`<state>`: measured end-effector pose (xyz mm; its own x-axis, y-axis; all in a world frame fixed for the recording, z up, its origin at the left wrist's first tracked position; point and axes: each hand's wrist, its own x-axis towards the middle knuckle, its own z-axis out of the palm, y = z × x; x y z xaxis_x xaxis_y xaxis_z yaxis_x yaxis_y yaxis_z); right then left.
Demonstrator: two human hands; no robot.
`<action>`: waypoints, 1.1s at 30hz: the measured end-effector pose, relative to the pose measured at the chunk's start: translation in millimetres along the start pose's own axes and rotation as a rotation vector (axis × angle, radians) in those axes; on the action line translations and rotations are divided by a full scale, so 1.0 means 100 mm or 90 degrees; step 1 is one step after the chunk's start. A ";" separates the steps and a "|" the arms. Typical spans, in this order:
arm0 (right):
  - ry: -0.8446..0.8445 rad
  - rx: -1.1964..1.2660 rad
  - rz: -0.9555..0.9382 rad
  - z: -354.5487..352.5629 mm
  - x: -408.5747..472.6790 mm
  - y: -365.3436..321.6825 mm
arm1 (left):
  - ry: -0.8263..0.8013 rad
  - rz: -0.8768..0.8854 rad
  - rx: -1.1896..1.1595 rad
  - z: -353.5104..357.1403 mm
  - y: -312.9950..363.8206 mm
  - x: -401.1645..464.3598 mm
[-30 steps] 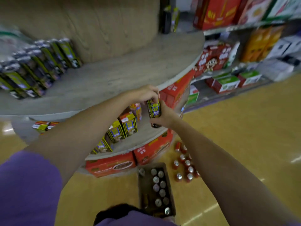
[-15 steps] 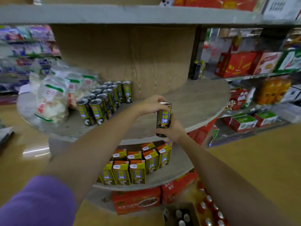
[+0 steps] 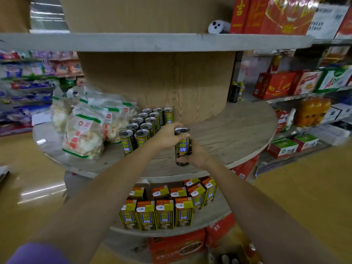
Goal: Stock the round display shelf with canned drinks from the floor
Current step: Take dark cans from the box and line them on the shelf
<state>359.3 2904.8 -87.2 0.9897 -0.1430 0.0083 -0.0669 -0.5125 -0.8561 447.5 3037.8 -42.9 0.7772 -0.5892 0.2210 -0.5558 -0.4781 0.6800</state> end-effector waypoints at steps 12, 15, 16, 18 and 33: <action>0.062 -0.060 0.033 0.11 0.76 0.04 | -0.062 -0.003 0.123 -0.30 -0.12 0.49; 0.047 -0.048 0.040 0.16 1.08 0.10 | -0.097 -0.020 0.197 -0.37 -0.18 0.72; 0.040 -0.052 0.037 0.17 1.19 0.12 | -0.101 -0.037 0.218 -0.39 -0.21 0.80; 0.027 -0.073 0.026 0.19 1.38 0.16 | -0.099 -0.063 0.257 -0.42 -0.29 0.96; 0.002 -0.141 0.006 0.38 2.48 0.38 | -0.093 -0.082 0.324 -0.43 -0.62 1.72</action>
<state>607.1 2882.3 -137.0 0.9886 -0.1507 0.0028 -0.1023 -0.6845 -0.7218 628.4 2993.8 -16.9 0.8198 -0.5716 0.0344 -0.5593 -0.7864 0.2622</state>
